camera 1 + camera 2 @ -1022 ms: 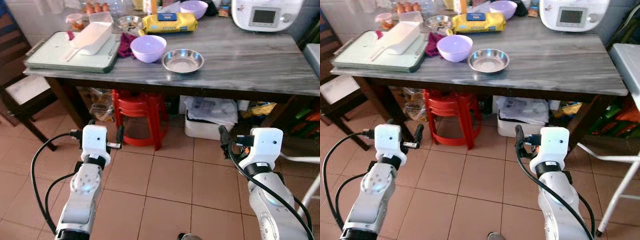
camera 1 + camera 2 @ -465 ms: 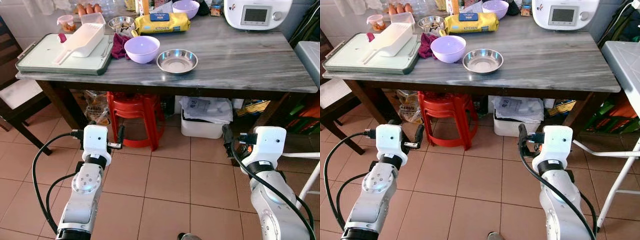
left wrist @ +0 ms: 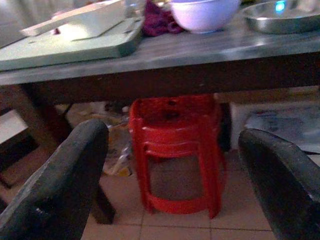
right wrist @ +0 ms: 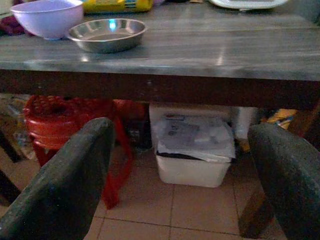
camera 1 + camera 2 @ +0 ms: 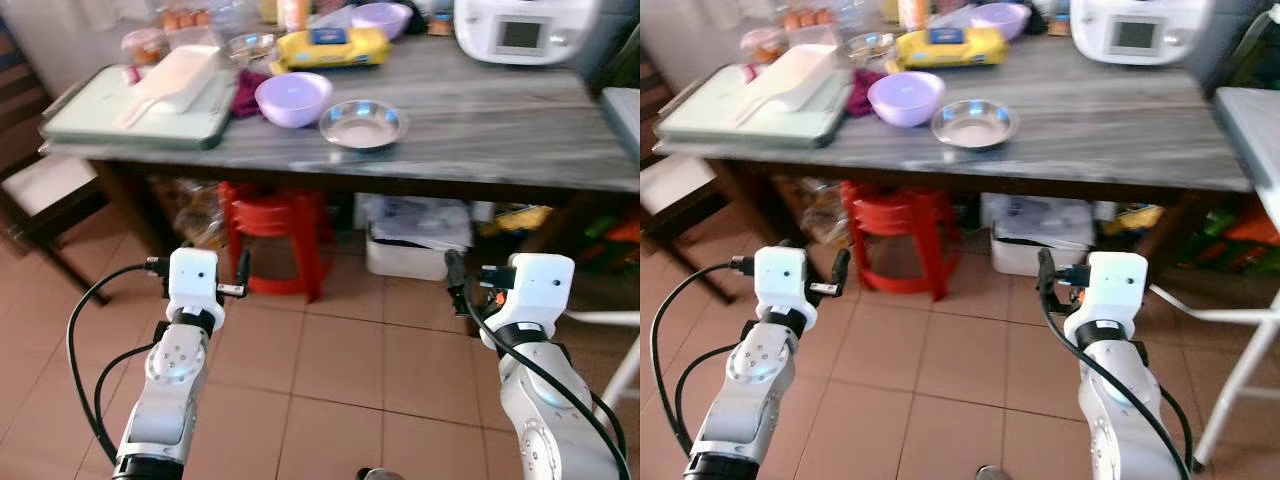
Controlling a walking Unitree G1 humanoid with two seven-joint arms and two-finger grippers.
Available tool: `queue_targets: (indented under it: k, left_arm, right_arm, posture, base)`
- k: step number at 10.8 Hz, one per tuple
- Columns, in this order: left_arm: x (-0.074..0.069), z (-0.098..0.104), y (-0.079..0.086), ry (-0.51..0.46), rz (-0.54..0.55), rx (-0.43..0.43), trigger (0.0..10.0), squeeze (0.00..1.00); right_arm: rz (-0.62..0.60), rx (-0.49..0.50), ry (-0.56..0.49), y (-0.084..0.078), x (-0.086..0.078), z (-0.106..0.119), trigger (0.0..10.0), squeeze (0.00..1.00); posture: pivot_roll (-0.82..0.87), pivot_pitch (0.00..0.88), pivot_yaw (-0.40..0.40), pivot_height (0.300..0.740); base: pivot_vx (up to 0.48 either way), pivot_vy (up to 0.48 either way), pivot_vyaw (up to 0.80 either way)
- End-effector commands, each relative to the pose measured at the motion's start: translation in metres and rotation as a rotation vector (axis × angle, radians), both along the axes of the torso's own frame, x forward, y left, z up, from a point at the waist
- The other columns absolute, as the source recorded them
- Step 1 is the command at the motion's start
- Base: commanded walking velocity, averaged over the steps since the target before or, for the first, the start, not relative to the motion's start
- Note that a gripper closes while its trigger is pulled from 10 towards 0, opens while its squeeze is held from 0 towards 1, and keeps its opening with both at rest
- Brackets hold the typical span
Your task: Setting the table
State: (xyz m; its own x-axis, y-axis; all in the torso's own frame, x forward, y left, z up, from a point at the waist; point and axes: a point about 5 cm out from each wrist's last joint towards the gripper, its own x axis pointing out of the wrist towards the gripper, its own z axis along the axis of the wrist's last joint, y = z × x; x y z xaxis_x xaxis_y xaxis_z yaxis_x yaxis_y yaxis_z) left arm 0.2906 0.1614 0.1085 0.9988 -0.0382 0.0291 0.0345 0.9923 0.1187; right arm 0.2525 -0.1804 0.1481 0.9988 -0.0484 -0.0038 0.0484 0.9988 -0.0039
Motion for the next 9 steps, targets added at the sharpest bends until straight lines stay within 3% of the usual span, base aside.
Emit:
queue_targets:
  k: [1,9]
  left_arm:
    - [-0.0006,-0.003,0.0031,0.023,0.012,0.014,10.0,0.0]
    - [0.0009,-0.0035,0.0014,0.029,-0.001,0.025,10.0,0.0]
  right_arm:
    - [-0.011,0.012,0.009,-0.0005,0.0008,-0.0011,10.0,0.0]
    - [-0.027,0.025,0.015,-0.0025,0.0029,-0.002,10.0,0.0]
  posture:
    - [-0.2,0.155,0.066,0.74]
    - [-0.2,0.15,0.071,0.74]
  base:
    - [0.0,0.0,0.0]
    - [0.0,0.0,0.0]
